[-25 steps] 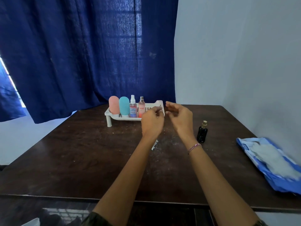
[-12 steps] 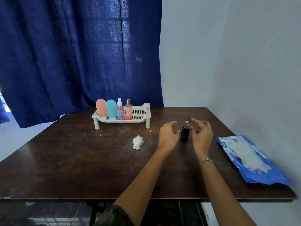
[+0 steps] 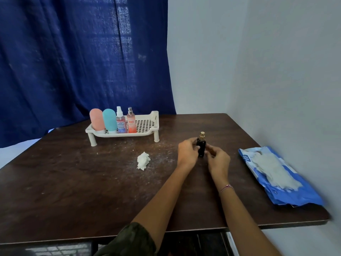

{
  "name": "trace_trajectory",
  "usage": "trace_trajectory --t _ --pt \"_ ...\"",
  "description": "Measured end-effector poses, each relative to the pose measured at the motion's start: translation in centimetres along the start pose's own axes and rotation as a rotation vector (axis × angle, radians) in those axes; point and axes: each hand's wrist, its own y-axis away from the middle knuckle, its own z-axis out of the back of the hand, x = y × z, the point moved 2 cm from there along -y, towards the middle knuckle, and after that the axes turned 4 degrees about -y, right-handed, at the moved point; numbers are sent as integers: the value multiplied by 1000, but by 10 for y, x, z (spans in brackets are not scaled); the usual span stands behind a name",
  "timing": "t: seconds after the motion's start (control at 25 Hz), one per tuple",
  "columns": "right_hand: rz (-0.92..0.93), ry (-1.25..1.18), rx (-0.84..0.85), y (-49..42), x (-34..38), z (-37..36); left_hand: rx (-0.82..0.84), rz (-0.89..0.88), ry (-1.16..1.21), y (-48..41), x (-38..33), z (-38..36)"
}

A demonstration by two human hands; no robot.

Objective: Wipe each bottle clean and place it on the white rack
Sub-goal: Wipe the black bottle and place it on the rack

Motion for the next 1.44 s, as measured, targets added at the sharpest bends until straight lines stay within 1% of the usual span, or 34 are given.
trace_trajectory --t 0.2,0.4,0.6,0.8,0.88,1.04,1.12,1.28,1.44 --pt "10 -16 -2 2 6 0 12 0 46 -1 2 4" --pt "66 -97 44 10 28 -14 -26 -49 89 2 7 44" --pt "189 -166 165 27 62 -58 -43 -100 154 8 33 114" --pt "316 -260 309 49 88 -104 -145 -100 215 16 76 171" --pt "353 -276 367 56 95 -117 -187 -69 264 17 91 183" --pt "366 -290 468 64 93 -136 -226 19 384 17 115 190" --pt "364 -236 503 63 86 -141 -213 23 400 17 121 190" --pt "340 -193 546 60 77 -145 -150 14 395 15 126 189" --pt "381 -125 560 61 73 -146 -123 9 331 13 130 187"
